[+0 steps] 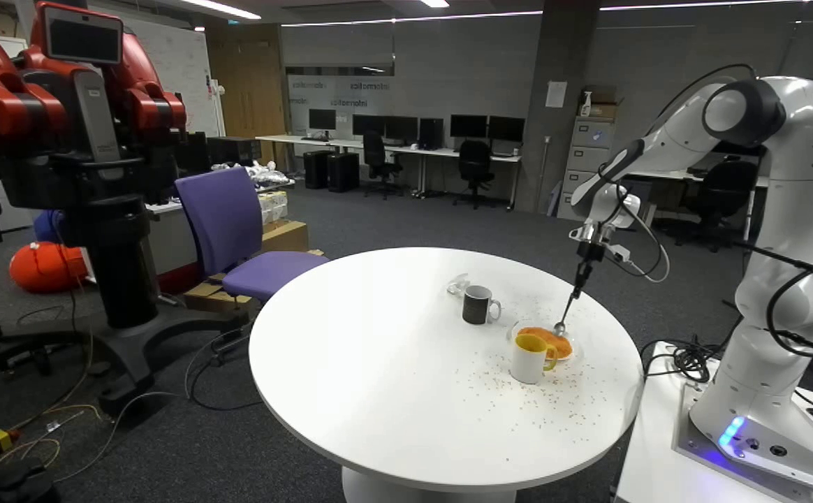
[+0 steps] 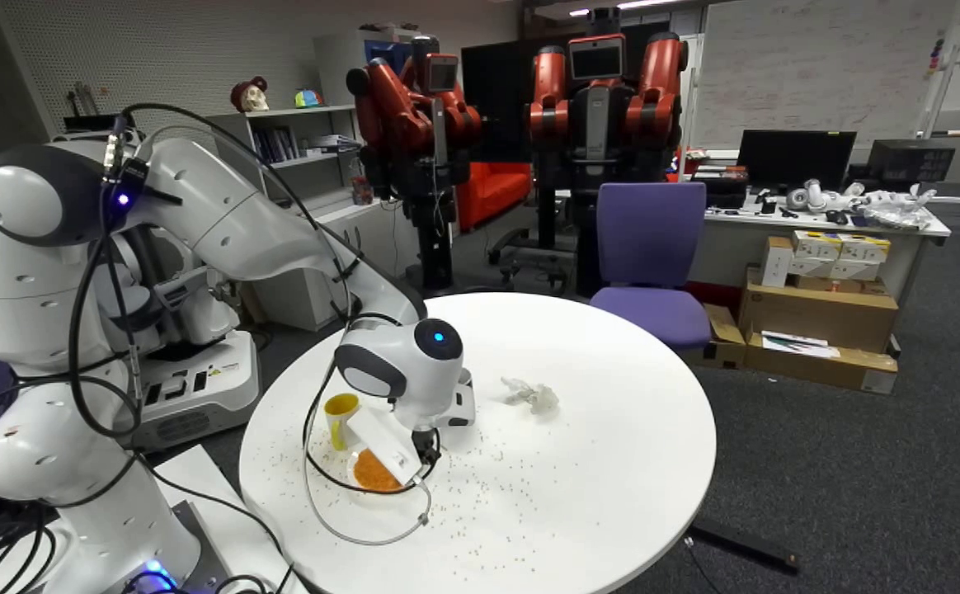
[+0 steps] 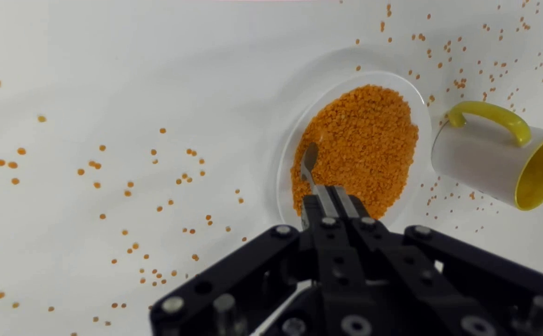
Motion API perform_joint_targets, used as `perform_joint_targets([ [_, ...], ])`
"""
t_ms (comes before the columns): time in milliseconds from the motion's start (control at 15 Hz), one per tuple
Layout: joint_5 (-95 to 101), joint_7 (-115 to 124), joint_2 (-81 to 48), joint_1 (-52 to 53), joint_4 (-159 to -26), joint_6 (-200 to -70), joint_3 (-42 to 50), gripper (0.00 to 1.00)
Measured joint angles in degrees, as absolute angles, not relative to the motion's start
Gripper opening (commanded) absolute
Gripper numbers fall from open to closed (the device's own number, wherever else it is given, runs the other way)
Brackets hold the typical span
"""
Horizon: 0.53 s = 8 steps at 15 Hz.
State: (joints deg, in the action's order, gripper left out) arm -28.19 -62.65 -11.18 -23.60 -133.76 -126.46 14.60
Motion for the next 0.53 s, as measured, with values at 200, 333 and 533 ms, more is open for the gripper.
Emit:
perform_joint_targets([
  [200, -28.19, -62.76, -12.15, -23.63, -133.76, -126.27, 14.6, 0.01],
  [333, -28.19, -62.8, -12.76, -23.75, -133.76, -126.27, 14.6, 0.01],
  [533, -28.48, -63.47, -13.2, -24.21, -133.75, -126.21, 14.6, 0.01],
])
